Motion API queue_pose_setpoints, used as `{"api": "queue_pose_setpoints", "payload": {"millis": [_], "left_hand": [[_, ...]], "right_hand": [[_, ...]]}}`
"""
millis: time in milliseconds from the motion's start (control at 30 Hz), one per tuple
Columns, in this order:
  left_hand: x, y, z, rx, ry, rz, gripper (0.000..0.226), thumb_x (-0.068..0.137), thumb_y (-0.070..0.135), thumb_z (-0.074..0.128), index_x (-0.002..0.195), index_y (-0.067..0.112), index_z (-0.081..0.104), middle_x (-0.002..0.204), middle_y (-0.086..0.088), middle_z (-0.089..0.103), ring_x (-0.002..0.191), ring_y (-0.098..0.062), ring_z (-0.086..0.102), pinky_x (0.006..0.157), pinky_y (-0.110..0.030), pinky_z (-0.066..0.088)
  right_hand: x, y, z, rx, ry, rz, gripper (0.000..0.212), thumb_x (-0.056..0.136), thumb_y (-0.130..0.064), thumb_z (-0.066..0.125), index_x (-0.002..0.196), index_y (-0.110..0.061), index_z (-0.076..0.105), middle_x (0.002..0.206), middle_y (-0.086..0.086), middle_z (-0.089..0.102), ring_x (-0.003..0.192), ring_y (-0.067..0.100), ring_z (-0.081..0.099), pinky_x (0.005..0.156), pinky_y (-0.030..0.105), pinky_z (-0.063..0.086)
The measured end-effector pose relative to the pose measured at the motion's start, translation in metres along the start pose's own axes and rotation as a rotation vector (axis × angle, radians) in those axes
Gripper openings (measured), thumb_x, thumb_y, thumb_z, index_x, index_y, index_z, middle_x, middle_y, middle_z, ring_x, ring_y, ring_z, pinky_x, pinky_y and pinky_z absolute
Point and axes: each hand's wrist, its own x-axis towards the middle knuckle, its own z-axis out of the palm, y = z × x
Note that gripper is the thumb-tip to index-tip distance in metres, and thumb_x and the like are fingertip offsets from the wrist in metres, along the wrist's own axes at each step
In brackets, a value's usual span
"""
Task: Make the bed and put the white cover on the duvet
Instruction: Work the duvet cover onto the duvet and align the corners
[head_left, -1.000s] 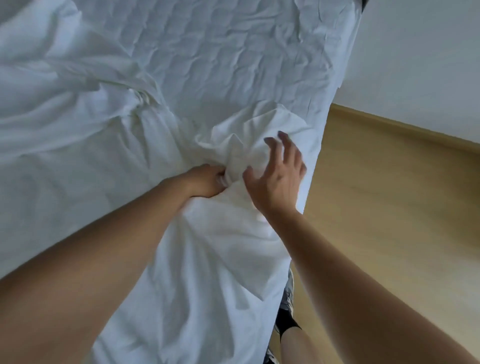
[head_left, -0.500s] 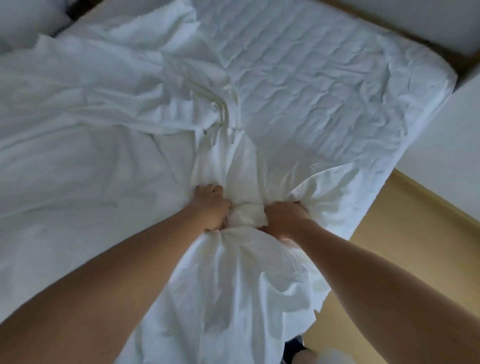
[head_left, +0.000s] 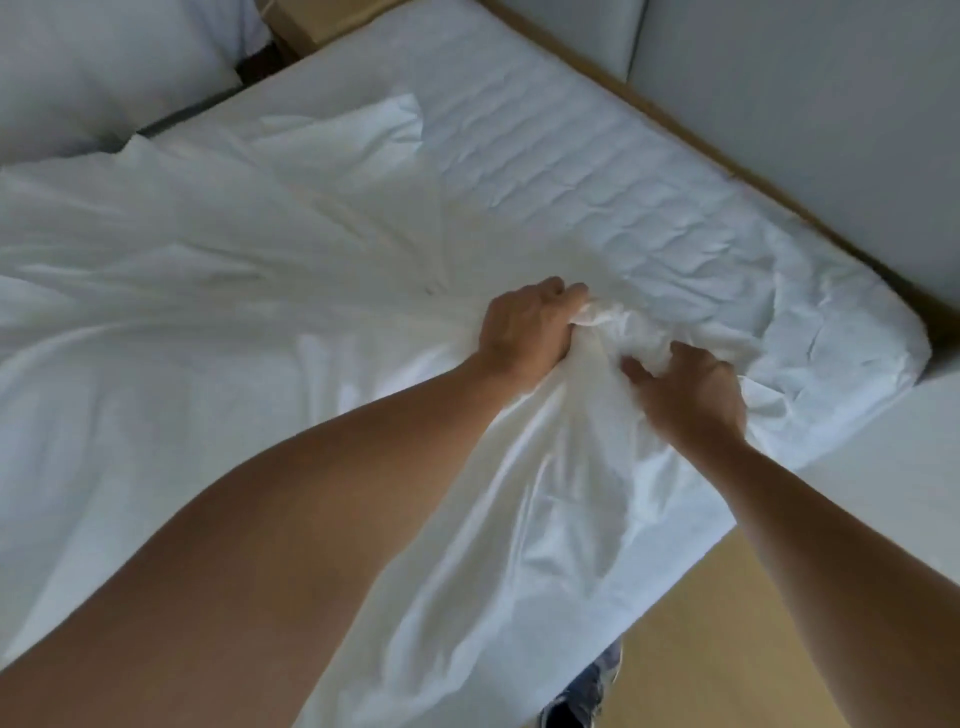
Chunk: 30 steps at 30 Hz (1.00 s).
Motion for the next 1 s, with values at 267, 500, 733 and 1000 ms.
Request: {"api": "queue_pose_setpoints", "payload": {"millis": [267, 500, 733, 1000], "left_hand": [[0.022, 0.028, 0.064, 0.285, -0.441, -0.168, 0.06, 0.086, 0.058, 0.063, 0.132, 0.021, 0.051, 0.126, -0.014, 0.053, 0.117, -0.037, 0.051, 0.101, -0.049, 0.035], [-0.054, -0.057, 0.017, -0.035, -0.801, -0.725, 0.109, 0.074, 0.095, 0.041, 0.16, 0.04, 0.002, 0.168, -0.012, 0.012, 0.151, -0.037, 0.022, 0.12, -0.054, 0.021], [-0.091, -0.109, -0.033, 0.329, -0.561, -0.336, 0.035, 0.097, 0.036, 0.047, 0.129, 0.029, 0.059, 0.132, -0.007, 0.059, 0.127, -0.034, 0.052, 0.111, -0.048, 0.031], [-0.141, -0.221, -0.051, 0.598, -0.867, -0.479, 0.085, 0.074, 0.055, 0.079, 0.146, 0.035, 0.038, 0.142, -0.012, 0.031, 0.13, -0.036, 0.035, 0.101, -0.048, 0.037]], "right_hand": [[0.041, 0.067, 0.018, -0.024, -0.366, 0.165, 0.048, 0.086, -0.051, 0.064, 0.114, -0.013, 0.066, 0.114, 0.016, 0.068, 0.11, 0.038, 0.063, 0.085, 0.039, 0.049], [0.007, 0.017, 0.058, -0.158, -0.007, -0.023, 0.06, 0.086, -0.043, 0.056, 0.139, -0.021, 0.04, 0.146, 0.02, 0.035, 0.131, 0.041, 0.037, 0.104, 0.059, 0.029], [-0.064, -0.09, 0.104, -0.267, -0.377, -0.433, 0.054, 0.091, -0.066, 0.039, 0.136, -0.04, 0.052, 0.129, 0.0, 0.064, 0.121, 0.028, 0.057, 0.102, 0.048, 0.037], [-0.068, -0.131, 0.125, -0.394, -0.801, -0.263, 0.074, 0.08, -0.084, 0.05, 0.109, -0.02, 0.073, 0.112, 0.005, 0.071, 0.109, 0.028, 0.066, 0.096, 0.034, 0.048]]}}
